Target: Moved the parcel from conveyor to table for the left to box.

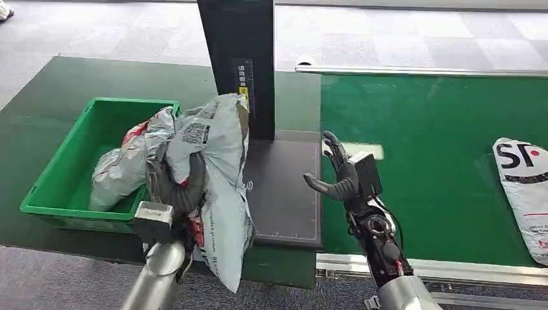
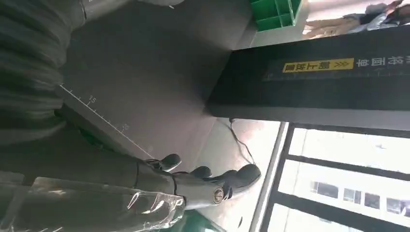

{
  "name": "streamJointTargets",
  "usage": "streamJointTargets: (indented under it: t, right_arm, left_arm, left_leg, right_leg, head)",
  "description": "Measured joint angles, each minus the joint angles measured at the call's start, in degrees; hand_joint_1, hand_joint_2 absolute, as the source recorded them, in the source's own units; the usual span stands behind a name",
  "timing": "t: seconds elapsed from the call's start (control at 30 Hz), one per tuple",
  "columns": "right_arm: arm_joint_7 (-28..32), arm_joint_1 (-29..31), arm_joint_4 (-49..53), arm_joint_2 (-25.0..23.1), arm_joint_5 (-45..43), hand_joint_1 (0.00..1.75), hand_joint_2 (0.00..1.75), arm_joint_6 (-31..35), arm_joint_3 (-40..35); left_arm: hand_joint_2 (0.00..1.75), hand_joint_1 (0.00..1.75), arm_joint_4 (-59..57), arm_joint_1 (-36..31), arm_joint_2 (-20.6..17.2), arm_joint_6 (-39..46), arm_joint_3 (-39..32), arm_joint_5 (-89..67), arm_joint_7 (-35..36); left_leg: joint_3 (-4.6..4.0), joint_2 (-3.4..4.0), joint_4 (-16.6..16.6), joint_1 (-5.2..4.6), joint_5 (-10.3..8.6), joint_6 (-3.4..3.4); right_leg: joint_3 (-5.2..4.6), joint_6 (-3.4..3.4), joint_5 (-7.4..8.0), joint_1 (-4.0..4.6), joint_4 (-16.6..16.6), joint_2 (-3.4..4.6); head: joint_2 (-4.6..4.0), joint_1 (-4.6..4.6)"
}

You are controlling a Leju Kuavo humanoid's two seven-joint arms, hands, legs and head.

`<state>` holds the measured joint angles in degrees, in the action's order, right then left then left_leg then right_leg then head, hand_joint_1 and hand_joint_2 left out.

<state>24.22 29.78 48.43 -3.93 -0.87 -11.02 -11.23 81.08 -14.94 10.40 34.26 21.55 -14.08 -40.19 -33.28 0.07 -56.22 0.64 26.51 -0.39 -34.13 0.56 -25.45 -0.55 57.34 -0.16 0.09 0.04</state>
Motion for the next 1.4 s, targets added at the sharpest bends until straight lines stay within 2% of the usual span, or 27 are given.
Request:
streamJointTargets:
  t: [0.07, 0.23, 0.37, 0.43, 0.53, 0.6, 0.73, 0.83, 1.03, 1.4]
  right_arm:
    - [0.7, 0.0, 0.0, 0.0, 0.0, 0.0, 1.75, -0.4, 0.0]
    - [1.3, 0.4, -0.1, 0.0, 0.0, 0.0, 1.75, -1.1, 0.0]
    - [1.6, 1.1, -0.7, 0.0, 0.3, 0.0, 1.75, -1.8, -0.5]
    - [1.6, 1.3, -1.0, -0.2, 0.6, 0.0, 1.75, -1.8, -1.1]
    - [1.6, 1.3, -1.6, -0.6, 1.3, 0.0, 1.75, -1.5, -2.0]
    - [1.7, 1.3, -1.9, -0.7, 1.5, 0.0, 1.75, -1.5, -2.5]
    - [1.7, 1.3, -2.3, -1.0, 1.5, 0.0, 1.75, -1.7, -3.5]
    - [1.6, 1.3, -2.5, -1.1, 1.4, 0.0, 1.75, -1.8, -4.0]
    - [1.6, 1.3, -2.8, -1.4, 1.5, 0.0, 1.75, -1.8, -4.7]
    - [1.6, 1.3, -3.1, -1.6, 1.4, 0.0, 1.75, -1.8, -4.8]
  left_arm:
    - [1.75, 1.75, 3.7, -0.3, -1.0, 3.6, 0.5, -3.0, 0.0]
    - [1.75, 1.75, 10.3, -0.8, -1.9, 5.1, 0.1, -12.0, 0.0]
    - [1.75, 1.75, 12.6, -2.3, 1.4, 5.4, -7.3, -34.7, 0.9]
    - [1.75, 1.75, 11.4, -4.9, 2.8, 5.4, -13.6, -44.3, 6.6]
    - [1.75, 1.75, 5.5, -9.3, 2.6, 5.4, -21.4, -53.8, 20.3]
    - [1.75, 1.75, 0.7, -11.8, 1.7, 5.3, -25.4, -57.7, 26.5]
    - [1.75, 1.75, -11.2, -17.1, -2.2, 2.5, -29.5, -62.1, 41.5]
    - [1.75, 1.75, -19.1, -20.4, -5.4, 0.9, -31.0, -64.8, 45.7]
    - [1.75, 1.75, -28.2, -23.9, -8.8, 0.4, -32.4, -66.0, 47.3]
    - [1.75, 1.75, -32.5, -25.1, -10.1, 0.4, -32.8, -66.1, 47.3]
  left_leg:
    - [0.0, 0.0, 0.0, 0.0, 0.0, 0.0]
    - [0.0, 0.01, 0.0, 0.0, -0.01, 0.0]
    - [0.0, 0.0, 0.0, 0.0, -0.01, 0.0]
    - [0.03, 0.02, 0.0, 0.0, -0.01, 0.0]
    - [0.09, 0.04, 0.0, 0.04, -0.06, -0.07]
    - [0.09, 0.03, 0.0, 0.1, -0.12, -0.14]
    - [0.07, 0.08, 0.0, 0.1, -0.13, -0.14]
    - [0.05, 0.14, 0.0, 0.09, -0.13, -0.15]
    - [0.0, 0.1, 0.0, 0.08, -0.11, -0.15]
    - [0.0, 0.09, 0.0, 0.08, -0.11, -0.14]
  right_leg:
    - [0.0, 0.0, 0.0, 0.0, 0.0, 0.0]
    - [0.01, 0.0, 0.0, 0.0, 0.0, 0.0]
    - [0.02, 0.0, 0.0, 0.0, 0.0, 0.0]
    - [0.02, -0.01, 0.01, 0.0, 0.0, 0.01]
    - [0.01, -0.08, 0.06, 0.04, 0.0, 0.03]
    - [0.01, -0.1, 0.07, 0.1, 0.0, 0.02]
    - [0.0, -0.1, 0.07, 0.1, 0.1, 0.08]
    - [-0.03, -0.1, 0.07, 0.1, 0.1, 0.15]
    - [-0.05, -0.1, 0.07, 0.07, 0.1, 0.14]
    - [-0.06, -0.1, 0.07, 0.08, 0.1, 0.15]
  head:
    - [0.0, -0.02]
    - [0.0, -0.02]
    - [0.0, 0.0]
    - [0.0, 0.0]
    - [0.0, 0.0]
    - [0.0, 0.0]
    - [0.0, -0.04]
    - [0.0, 0.0]
    - [0.0, 0.0]
    - [0.0, 0.0]
